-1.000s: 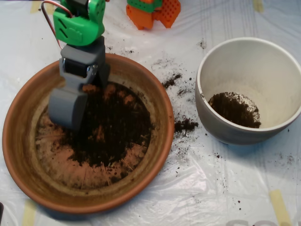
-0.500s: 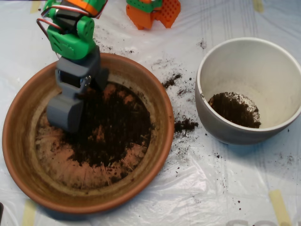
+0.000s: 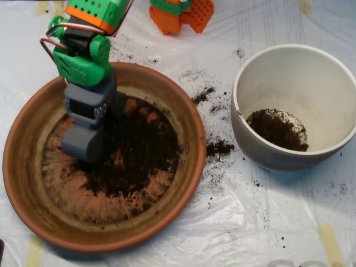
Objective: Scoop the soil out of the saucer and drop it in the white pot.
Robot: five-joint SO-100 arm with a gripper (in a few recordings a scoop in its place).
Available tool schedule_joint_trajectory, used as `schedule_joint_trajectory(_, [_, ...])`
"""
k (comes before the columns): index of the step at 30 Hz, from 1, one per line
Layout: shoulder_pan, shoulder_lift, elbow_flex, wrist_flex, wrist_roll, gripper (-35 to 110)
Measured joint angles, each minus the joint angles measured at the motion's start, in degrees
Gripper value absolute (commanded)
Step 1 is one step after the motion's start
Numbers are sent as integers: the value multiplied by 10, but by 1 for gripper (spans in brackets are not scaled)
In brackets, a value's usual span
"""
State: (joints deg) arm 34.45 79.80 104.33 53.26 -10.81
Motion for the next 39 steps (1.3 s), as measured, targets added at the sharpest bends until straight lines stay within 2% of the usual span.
schedule_joint_trajectory(3, [-1,-1,-10,7,-11,6])
schedule_joint_trajectory(7, [3,-1,-18,17,-24,0])
schedule_joint_trajectory(16, [-11,-1,-50,64,-28,0])
schedule_joint_trajectory(30, [-154,91,-290,294,5,-1])
schedule_joint_trajectory(39, [-241,123,-352,356,17,-1])
